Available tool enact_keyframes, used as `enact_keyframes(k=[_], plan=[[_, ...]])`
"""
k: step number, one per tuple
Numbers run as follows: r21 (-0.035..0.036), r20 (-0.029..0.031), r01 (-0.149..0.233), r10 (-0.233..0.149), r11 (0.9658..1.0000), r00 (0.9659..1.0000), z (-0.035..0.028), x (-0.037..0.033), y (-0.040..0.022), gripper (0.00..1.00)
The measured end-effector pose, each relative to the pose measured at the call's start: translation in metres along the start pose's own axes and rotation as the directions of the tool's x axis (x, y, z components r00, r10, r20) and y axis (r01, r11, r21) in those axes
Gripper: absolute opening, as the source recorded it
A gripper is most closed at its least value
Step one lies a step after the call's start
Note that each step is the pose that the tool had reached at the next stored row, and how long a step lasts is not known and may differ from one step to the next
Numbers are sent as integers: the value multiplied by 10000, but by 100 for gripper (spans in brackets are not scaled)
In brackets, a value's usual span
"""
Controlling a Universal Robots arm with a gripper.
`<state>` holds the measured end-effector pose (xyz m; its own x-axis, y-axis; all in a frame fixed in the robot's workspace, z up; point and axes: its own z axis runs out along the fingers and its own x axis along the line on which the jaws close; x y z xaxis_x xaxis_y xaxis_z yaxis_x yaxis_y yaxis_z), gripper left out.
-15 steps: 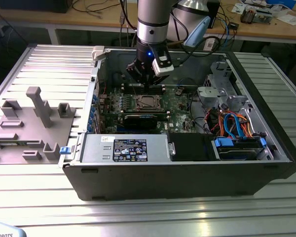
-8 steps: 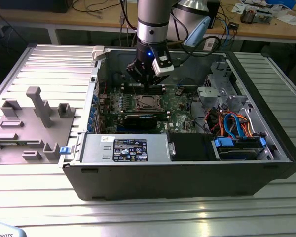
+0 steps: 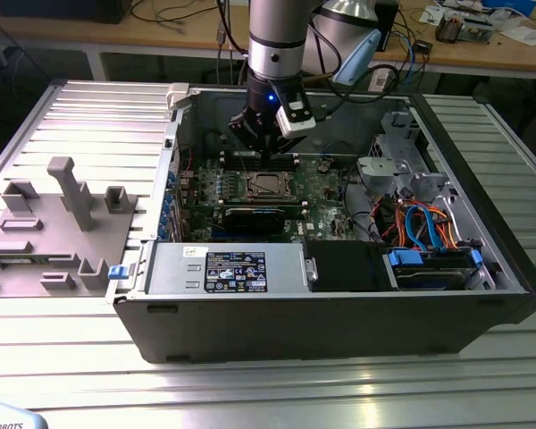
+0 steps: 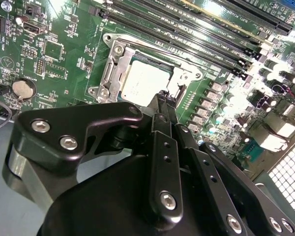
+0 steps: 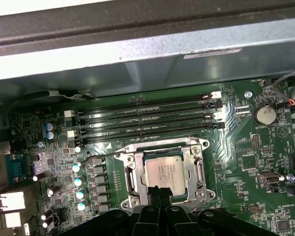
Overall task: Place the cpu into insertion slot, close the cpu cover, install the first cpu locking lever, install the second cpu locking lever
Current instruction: 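Install the first cpu locking lever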
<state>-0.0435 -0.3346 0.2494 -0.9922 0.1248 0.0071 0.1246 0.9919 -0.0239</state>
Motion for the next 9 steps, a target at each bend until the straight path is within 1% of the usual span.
enact_keyframes(k=[9], plan=[[1,3,125,-125,9999,9999,0,0,0,11]])
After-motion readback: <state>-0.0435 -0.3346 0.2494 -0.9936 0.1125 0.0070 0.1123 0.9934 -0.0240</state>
